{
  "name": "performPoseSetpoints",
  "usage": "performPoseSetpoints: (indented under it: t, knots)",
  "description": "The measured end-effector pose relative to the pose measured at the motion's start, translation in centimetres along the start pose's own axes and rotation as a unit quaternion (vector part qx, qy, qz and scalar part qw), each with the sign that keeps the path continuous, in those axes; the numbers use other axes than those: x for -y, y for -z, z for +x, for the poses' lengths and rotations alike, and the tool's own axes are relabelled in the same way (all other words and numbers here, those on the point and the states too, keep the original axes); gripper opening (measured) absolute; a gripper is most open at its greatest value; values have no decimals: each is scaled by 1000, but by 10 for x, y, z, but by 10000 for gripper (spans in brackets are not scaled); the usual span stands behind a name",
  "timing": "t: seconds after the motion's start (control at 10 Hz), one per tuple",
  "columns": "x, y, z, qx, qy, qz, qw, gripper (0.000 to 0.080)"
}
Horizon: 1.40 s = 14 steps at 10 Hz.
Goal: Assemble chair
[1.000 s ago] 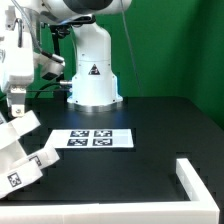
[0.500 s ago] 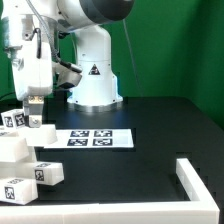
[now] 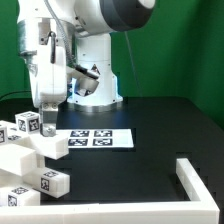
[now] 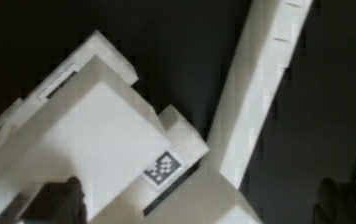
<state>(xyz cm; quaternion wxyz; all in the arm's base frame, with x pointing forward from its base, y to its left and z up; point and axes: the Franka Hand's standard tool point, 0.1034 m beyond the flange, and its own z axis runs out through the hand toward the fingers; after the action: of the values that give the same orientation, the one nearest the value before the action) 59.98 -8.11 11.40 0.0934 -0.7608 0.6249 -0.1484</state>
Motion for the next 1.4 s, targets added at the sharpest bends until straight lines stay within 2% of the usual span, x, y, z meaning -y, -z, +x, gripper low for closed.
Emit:
performPoseSetpoints:
  t: [0.3, 0.5, 0.6, 0.7, 0.8, 0.9, 1.0, 1.3, 1.4]
  knots:
    - [4, 7, 1, 3, 0, 6, 1000, 649]
    - [8, 19, 9, 14, 4, 10, 1000, 649]
    - [9, 28, 14, 23, 29, 13, 999, 649]
    - [11, 43, 23, 37, 60, 15, 997, 649]
    - [14, 61, 33, 47, 87, 21, 995, 649]
    - [17, 76, 46, 46, 111, 33, 992, 649]
    - [17, 79, 53, 40, 126, 33, 991, 649]
    - [15, 76, 53, 38, 162, 31, 986, 649]
    - [10, 74, 55, 38, 290, 17, 956, 649]
